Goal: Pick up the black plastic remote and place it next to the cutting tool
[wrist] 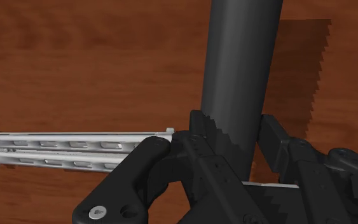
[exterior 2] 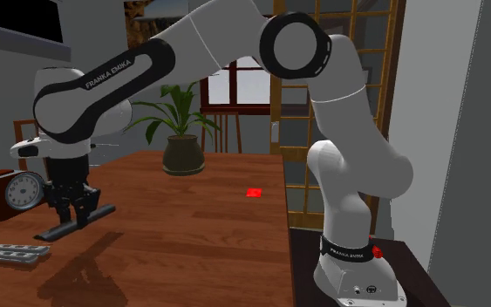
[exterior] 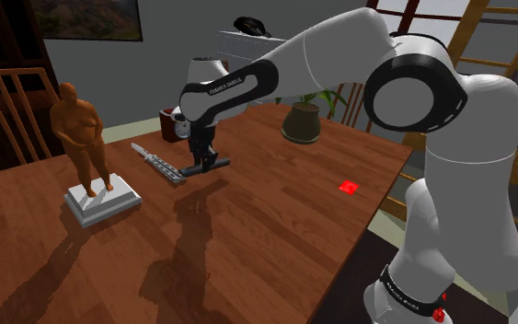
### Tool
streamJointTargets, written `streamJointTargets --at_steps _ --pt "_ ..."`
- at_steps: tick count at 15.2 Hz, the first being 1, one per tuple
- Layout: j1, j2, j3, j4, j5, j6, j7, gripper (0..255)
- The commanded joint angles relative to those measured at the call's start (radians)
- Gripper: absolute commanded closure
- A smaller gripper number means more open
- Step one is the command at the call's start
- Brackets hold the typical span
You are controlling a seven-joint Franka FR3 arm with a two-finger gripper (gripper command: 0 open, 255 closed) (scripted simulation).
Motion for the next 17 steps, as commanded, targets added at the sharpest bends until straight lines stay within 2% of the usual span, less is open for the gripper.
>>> streamJointTargets --at_steps 1,7,14,15,17 --pt "-0.001 0.011 0.004 -0.011 0.007 0.021 -0.003 255" --pt "-0.011 0.050 0.019 -0.038 0.033 0.083 -0.019 255" --pt "-0.011 0.050 0.019 -0.038 0.033 0.083 -0.019 255" --pt "-0.011 0.050 0.019 -0.038 0.033 0.083 -0.019 0" --pt "-0.011 0.050 0.019 -0.038 0.033 0.083 -0.019 0"
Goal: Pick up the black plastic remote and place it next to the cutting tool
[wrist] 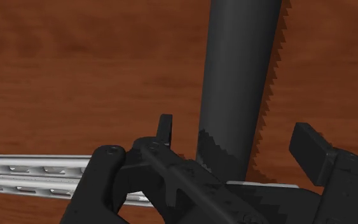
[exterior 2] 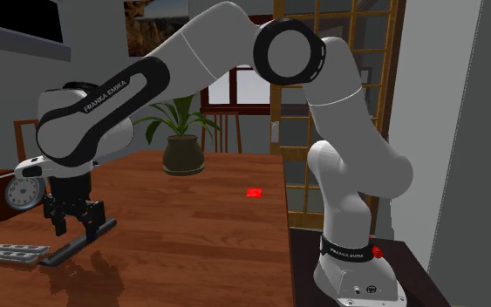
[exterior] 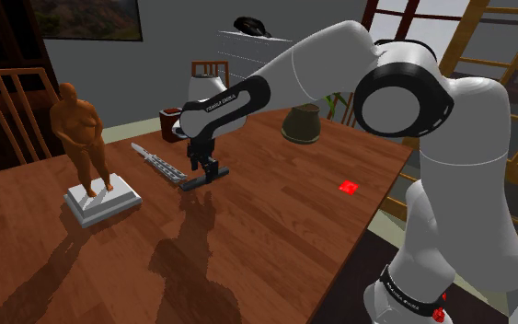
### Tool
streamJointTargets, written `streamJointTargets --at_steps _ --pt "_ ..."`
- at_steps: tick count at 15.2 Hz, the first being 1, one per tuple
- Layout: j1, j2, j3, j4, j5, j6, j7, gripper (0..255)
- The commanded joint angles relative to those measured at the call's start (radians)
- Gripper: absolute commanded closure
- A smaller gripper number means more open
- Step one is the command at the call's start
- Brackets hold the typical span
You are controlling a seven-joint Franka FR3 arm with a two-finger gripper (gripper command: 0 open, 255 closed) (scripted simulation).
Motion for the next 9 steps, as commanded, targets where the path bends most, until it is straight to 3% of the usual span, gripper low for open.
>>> streamJointTargets --at_steps 1,9 --pt "0.000 0.000 0.000 0.000 0.000 0.000 0.000 0" --pt "0.021 -0.073 -0.025 0.028 -0.045 -0.093 0.027 0"
